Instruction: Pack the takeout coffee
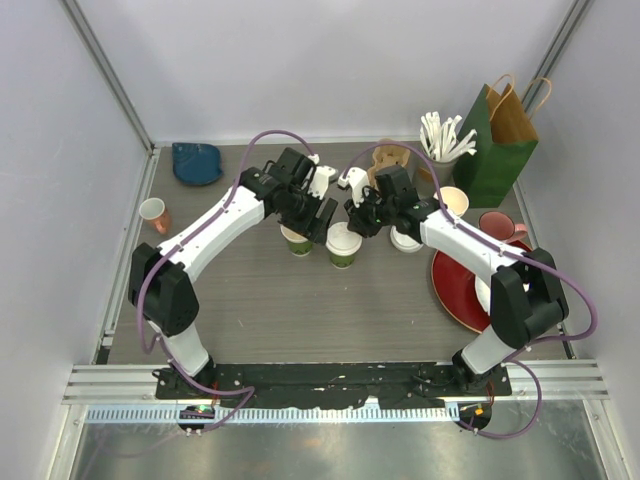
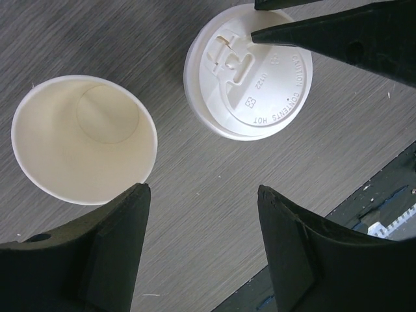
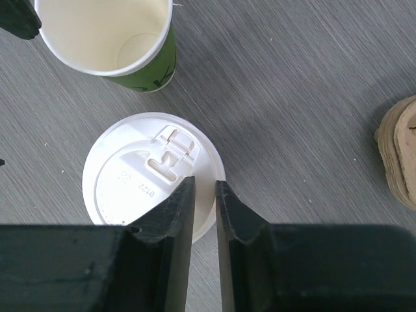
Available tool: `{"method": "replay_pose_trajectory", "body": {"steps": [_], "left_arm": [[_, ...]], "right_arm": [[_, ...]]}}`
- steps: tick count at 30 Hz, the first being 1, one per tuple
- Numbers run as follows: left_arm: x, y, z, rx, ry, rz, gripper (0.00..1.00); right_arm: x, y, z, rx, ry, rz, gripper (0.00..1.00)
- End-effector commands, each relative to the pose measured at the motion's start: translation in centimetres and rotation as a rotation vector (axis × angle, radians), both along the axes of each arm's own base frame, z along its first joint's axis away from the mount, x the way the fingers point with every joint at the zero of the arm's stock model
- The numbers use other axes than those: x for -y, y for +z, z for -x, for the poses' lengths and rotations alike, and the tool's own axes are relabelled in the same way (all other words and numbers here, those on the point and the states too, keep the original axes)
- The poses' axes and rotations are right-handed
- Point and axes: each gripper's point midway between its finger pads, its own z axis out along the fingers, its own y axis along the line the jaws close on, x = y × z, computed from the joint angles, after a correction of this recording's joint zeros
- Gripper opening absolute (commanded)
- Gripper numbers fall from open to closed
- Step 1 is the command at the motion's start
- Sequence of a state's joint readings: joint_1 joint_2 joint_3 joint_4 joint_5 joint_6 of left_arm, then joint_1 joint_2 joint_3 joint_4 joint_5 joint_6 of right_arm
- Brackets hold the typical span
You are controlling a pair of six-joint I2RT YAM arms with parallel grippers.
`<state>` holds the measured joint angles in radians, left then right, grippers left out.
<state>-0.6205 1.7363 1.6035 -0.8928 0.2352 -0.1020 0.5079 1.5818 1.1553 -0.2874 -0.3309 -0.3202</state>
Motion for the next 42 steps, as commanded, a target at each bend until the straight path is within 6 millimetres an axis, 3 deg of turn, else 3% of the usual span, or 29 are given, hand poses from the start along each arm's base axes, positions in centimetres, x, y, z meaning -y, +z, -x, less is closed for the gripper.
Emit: {"method": "replay_pose_trajectory", "body": {"steps": [1, 12, 19, 21, 22, 23, 25, 27, 29, 32, 37, 42], "left_arm": [[1.0, 2.3, -1.0, 0.064, 0.003, 0.054, 0.71], [0.9, 2.6, -0.9, 0.065, 0.010, 0.062, 0.70], [1.5, 3.3, -1.1, 0.063, 0.042, 0.101, 0.66], [1.8, 3.6, -1.1, 0.053, 0.059, 0.123, 0.57], [2.2, 3.7, -0.9, 0.041, 0.053, 0.146, 0.54], [2.5, 3.8, -0.8, 0.032, 0.051, 0.161, 0.51], [3.2, 3.7, -0.3, 0.000, 0.037, 0.195, 0.38], [3.6, 2.8, 0.0, -0.017, 0.030, 0.191, 0.24], [4.1, 2.0, 0.0, -0.021, 0.022, 0.190, 0.15], [5.1, 2.6, -0.2, -0.011, 0.000, 0.211, 0.01], [6.3, 4.2, -0.8, 0.044, -0.012, 0.251, 0.00], [6.2, 1.4, -0.5, -0.009, 0.001, 0.212, 0.00]], "right_arm": [[-0.1, 1.4, 0.2, 0.020, 0.008, -0.007, 0.27], [-0.3, 3.6, -0.5, 0.046, 0.003, -0.009, 0.48], [-0.2, 7.0, -1.5, 0.099, -0.062, -0.051, 0.58], [-0.4, 9.0, -1.7, 0.116, -0.088, -0.096, 0.54], [-0.8, 9.5, -1.4, 0.095, -0.097, -0.142, 0.37], [-1.0, 10.7, -0.7, 0.106, -0.097, -0.182, 0.27], [-1.6, 10.1, 0.5, 0.078, -0.092, -0.243, 0.09], [-2.5, 10.1, 2.4, 0.042, -0.072, -0.291, 0.03], [-2.4, 8.6, 3.3, 0.016, -0.090, -0.283, 0.01], [-2.1, 8.5, 3.7, 0.021, -0.106, -0.299, 0.01], [-2.9, 9.7, 4.2, 0.004, -0.061, -0.323, 0.01], [-2.4, 8.2, 4.9, -0.037, -0.087, -0.319, 0.01]]}}
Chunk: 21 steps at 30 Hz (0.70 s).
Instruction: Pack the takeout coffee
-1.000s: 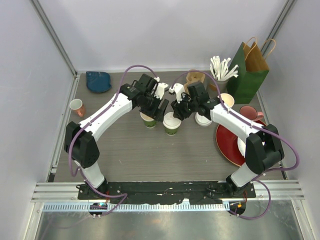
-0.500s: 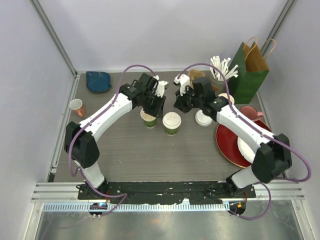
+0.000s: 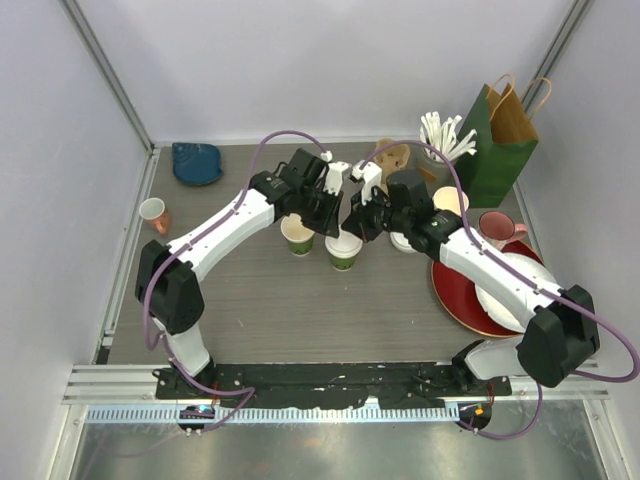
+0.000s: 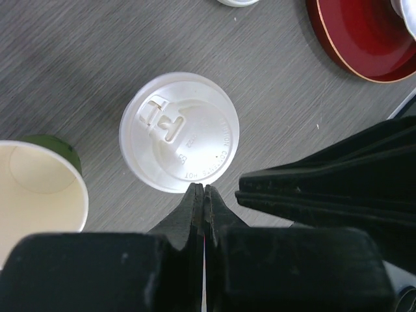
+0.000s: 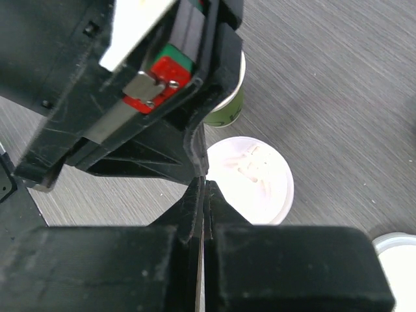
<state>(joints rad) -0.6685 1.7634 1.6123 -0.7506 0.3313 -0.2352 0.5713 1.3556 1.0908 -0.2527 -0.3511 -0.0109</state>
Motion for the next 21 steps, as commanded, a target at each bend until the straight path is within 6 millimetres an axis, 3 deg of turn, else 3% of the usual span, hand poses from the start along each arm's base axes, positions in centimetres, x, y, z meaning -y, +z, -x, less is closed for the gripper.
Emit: {"method": "replay_pose_trajectory", "body": {"steps": [1, 3, 4, 7, 10, 15, 21], "left_arm": [[1.2, -0.5, -0.6, 0.005, -0.001, 0.032, 0.00], [1.2, -2.0, -0.4, -0.020, -0.005, 0.003, 0.00], [1.1, -2.7, -0.3, -0.035, -0.004, -0.011, 0.00], [0.8, -5.0, 0.4, -0.103, -0.015, -0.050, 0.00], [0.6, -5.9, 0.9, -0.128, -0.023, -0.065, 0.00], [0.6, -4.4, 0.6, -0.074, -0.032, -0.039, 0.00], [1.1, 0.6, 0.2, 0.014, -0.057, 0.029, 0.00]], "right_arm": [[-0.4, -0.2, 0.5, -0.016, -0.004, -0.061, 0.01], [-0.3, -2.3, 0.9, -0.056, -0.012, -0.055, 0.01], [0.1, -4.3, 1.2, -0.086, -0.026, -0.036, 0.01], [1.0, -7.2, 1.5, -0.118, -0.057, -0.009, 0.01], [1.5, -8.1, 1.4, -0.137, -0.073, 0.013, 0.01], [1.3, -5.7, 1.2, -0.100, -0.066, -0.003, 0.01], [0.6, -1.3, 0.5, -0.038, -0.044, -0.050, 0.01]]}}
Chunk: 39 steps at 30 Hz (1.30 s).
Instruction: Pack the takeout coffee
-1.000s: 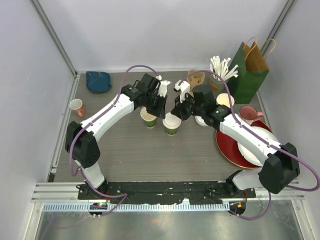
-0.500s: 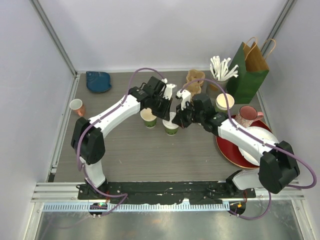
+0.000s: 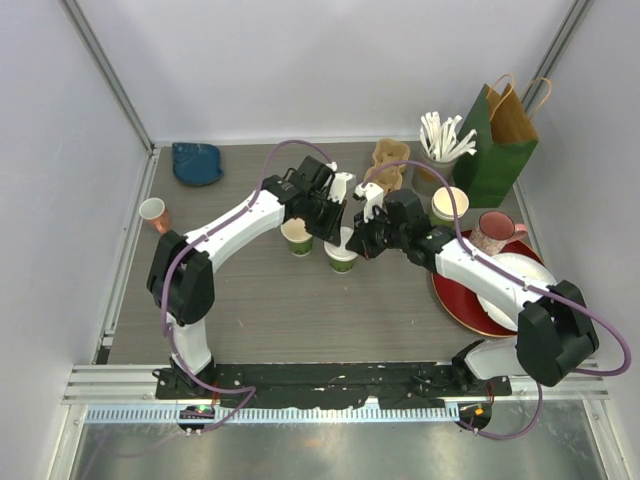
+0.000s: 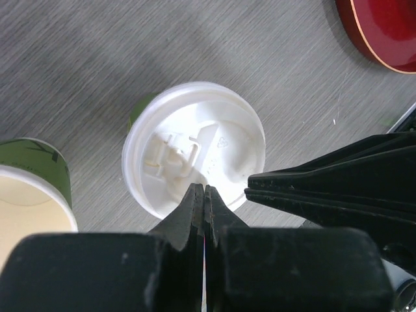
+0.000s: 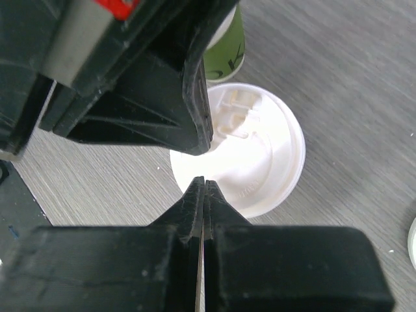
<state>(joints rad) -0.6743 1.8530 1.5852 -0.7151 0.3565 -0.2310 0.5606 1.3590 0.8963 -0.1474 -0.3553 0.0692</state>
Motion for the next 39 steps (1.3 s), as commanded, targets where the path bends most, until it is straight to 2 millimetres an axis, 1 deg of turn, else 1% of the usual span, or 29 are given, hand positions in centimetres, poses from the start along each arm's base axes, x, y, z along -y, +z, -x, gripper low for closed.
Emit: {"method": "replay_pose_trajectory", "body": {"steps": [1, 2, 4, 6, 8, 10, 12, 13, 15, 16, 17, 19, 20, 21, 23, 24, 26, 27, 28, 30, 31, 33, 34, 35, 36, 37, 38, 39], "left_arm": [[0.4, 5.7, 0.2, 0.100, -0.035, 0.080, 0.00], [0.3, 6.2, 0.3, 0.102, -0.033, 0.087, 0.00], [0.3, 6.2, 0.6, 0.091, -0.034, 0.093, 0.00], [0.4, 5.5, 0.8, 0.071, -0.028, 0.091, 0.00], [0.2, 4.4, 0.9, 0.057, -0.024, 0.079, 0.00], [0.1, 2.7, 1.1, 0.025, -0.019, 0.060, 0.00], [0.1, 1.7, 1.0, 0.014, -0.018, 0.045, 0.00], [0.0, 0.5, 1.1, -0.005, -0.019, 0.023, 0.00], [-0.3, -0.5, 1.2, -0.024, -0.022, -0.001, 0.00], [-0.5, -1.2, 1.4, -0.034, -0.027, -0.016, 0.00], [-0.6, -1.4, 1.3, -0.036, -0.026, -0.022, 0.00], [-0.8, -1.4, 1.3, -0.027, -0.027, -0.025, 0.00], [-0.7, -1.0, 1.2, -0.014, -0.030, -0.020, 0.00], [-0.8, -0.9, 1.1, -0.007, -0.028, -0.020, 0.00], [-0.6, 0.5, 0.7, 0.024, -0.030, -0.004, 0.00], [-0.5, 1.1, 0.7, 0.032, -0.031, 0.001, 0.00], [-0.2, 3.0, 0.4, 0.072, -0.038, 0.027, 0.00], [-0.2, 3.6, 0.3, 0.084, -0.040, 0.038, 0.00], [0.0, 4.4, 0.1, 0.098, -0.044, 0.051, 0.00], [0.1, 5.4, 0.0, 0.114, -0.047, 0.062, 0.00], [0.0, 5.6, -0.1, 0.121, -0.045, 0.058, 0.00], [-0.2, 5.6, -0.5, 0.134, -0.034, 0.049, 0.00], [-0.3, 5.6, -0.9, 0.147, -0.023, 0.045, 0.00], [-0.5, 5.4, -1.1, 0.147, -0.012, 0.043, 0.00], [-0.9, 4.6, -1.3, 0.134, -0.001, 0.030, 0.00], [-1.1, 4.3, -1.7, 0.136, 0.010, 0.026, 0.00], [-1.3, 3.6, -1.8, 0.128, 0.015, 0.014, 0.00], [-1.8, 2.5, -1.9, 0.111, 0.025, -0.006, 0.00]], "right_arm": [[-0.6, 5.9, -1.2, 0.113, 0.000, -0.067, 0.01], [-0.7, 6.4, -1.3, 0.121, 0.002, -0.075, 0.01], [-0.9, 7.4, -1.4, 0.142, 0.001, -0.091, 0.01], [-0.7, 7.1, -1.6, 0.140, -0.011, -0.088, 0.01], [-0.5, 5.9, -1.8, 0.125, -0.029, -0.070, 0.01], [-0.2, 3.4, -1.7, 0.086, -0.040, -0.045, 0.01], [0.5, -0.4, -1.5, 0.018, -0.059, -0.015, 0.01], [0.7, -1.5, -1.3, -0.006, -0.061, -0.008, 0.01], [0.9, -3.7, -0.7, -0.056, -0.066, 0.003, 0.01], [0.9, -3.9, -0.5, -0.062, -0.062, 0.004, 0.01], [0.9, -4.0, -0.4, -0.067, -0.064, 0.002, 0.01], [0.9, -3.0, -0.5, -0.045, -0.069, -0.009, 0.01], [1.0, -2.4, -0.7, -0.035, -0.073, -0.011, 0.01], [0.8, -1.4, -1.0, -0.020, -0.067, -0.013, 0.01], [0.6, 0.3, -1.2, 0.003, -0.061, -0.030, 0.01], [0.3, 1.7, -1.4, 0.023, -0.052, -0.045, 0.01], [0.1, 3.8, -1.7, 0.062, -0.048, -0.066, 0.01], [-0.1, 5.5, -2.1, 0.090, -0.045, -0.081, 0.01], [-0.1, 6.5, -2.3, 0.118, -0.046, -0.079, 0.01], [-0.1, 8.2, -3.0, 0.156, -0.053, -0.085, 0.01], [0.0, 8.5, -3.3, 0.174, -0.060, -0.073, 0.01], [0.1, 8.6, -3.7, 0.181, -0.067, -0.063, 0.01], [0.2, 8.3, -4.0, 0.179, -0.075, -0.055, 0.01], [0.1, 7.5, -4.0, 0.164, -0.072, -0.047, 0.01], [0.1, 6.6, -4.0, 0.151, -0.072, -0.041, 0.01], [0.2, 5.8, -4.1, 0.139, -0.077, -0.036, 0.01], [0.2, 4.6, -4.0, 0.117, -0.077, -0.028, 0.01], [0.5, 2.8, -3.8, 0.087, -0.081, -0.017, 0.01]]}}
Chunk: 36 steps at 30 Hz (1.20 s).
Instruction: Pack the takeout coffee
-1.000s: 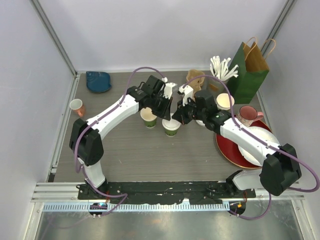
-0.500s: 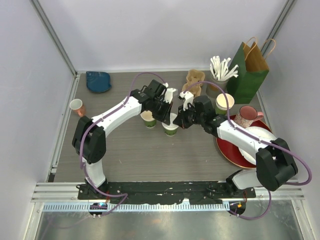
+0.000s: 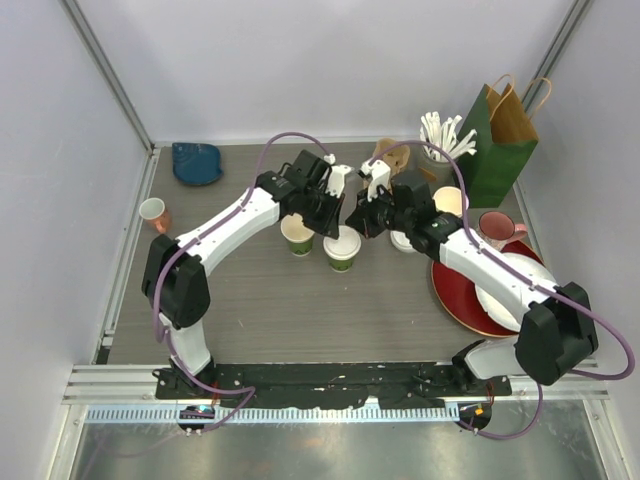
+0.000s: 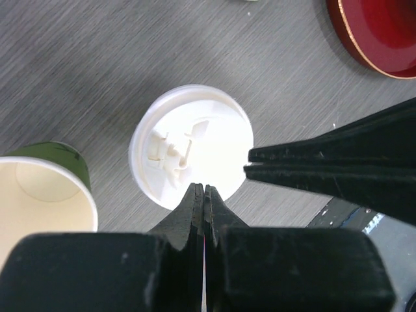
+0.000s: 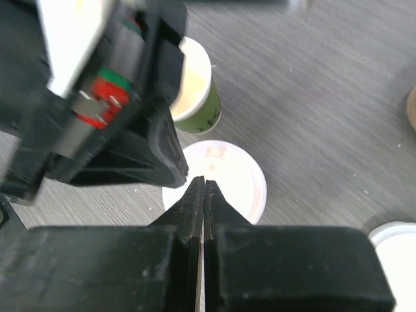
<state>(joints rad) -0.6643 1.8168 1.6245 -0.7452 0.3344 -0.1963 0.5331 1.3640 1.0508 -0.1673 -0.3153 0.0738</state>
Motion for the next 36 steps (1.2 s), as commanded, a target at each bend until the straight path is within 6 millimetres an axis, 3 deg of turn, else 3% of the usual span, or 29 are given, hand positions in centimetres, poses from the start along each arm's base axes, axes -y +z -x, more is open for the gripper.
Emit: {"method": "replay_pose_trajectory", "body": {"steps": [1, 4, 8, 13, 17, 20, 23, 25, 28, 33, 36], "left_arm": [[-1.3, -0.5, -1.2, 0.039, 0.028, -0.024, 0.00], [-1.8, -3.0, -0.4, -0.007, 0.019, -0.059, 0.00], [-2.0, -3.9, -0.1, -0.020, 0.011, -0.078, 0.00], [-1.5, -1.0, -0.8, 0.039, 0.009, -0.029, 0.00], [-0.9, 2.5, -1.0, 0.090, -0.004, 0.029, 0.00], [-1.0, 3.8, -1.3, 0.121, -0.003, 0.036, 0.00], [-1.3, 3.7, -1.9, 0.144, 0.014, 0.018, 0.00], [-1.5, 3.0, -2.2, 0.139, 0.024, 0.006, 0.00], [-1.8, 1.0, -2.2, 0.111, 0.030, -0.020, 0.00], [-2.2, -2.7, -1.3, 0.037, 0.022, -0.067, 0.00], [-2.3, -3.3, -1.3, 0.026, 0.019, -0.081, 0.00]], "right_arm": [[0.6, -4.2, 0.0, -0.056, -0.017, 0.031, 0.01], [0.7, -7.6, 1.4, -0.139, -0.002, 0.036, 0.01], [1.4, -8.4, 2.3, -0.155, -0.020, 0.039, 0.01], [1.3, -5.7, 2.0, -0.114, -0.008, 0.037, 0.01], [0.4, -1.4, 0.7, -0.037, 0.014, 0.007, 0.01], [-0.1, 1.4, -0.2, 0.022, 0.022, -0.012, 0.01], [-0.2, 1.9, -1.4, 0.045, 0.005, -0.002, 0.01], [-0.3, 1.3, -1.8, 0.039, 0.004, 0.011, 0.01], [-0.4, -1.7, -1.9, -0.013, 0.005, 0.036, 0.01], [0.3, -7.6, -0.3, -0.137, -0.003, 0.065, 0.01], [0.6, -8.3, 0.3, -0.155, -0.005, 0.068, 0.01]]}}
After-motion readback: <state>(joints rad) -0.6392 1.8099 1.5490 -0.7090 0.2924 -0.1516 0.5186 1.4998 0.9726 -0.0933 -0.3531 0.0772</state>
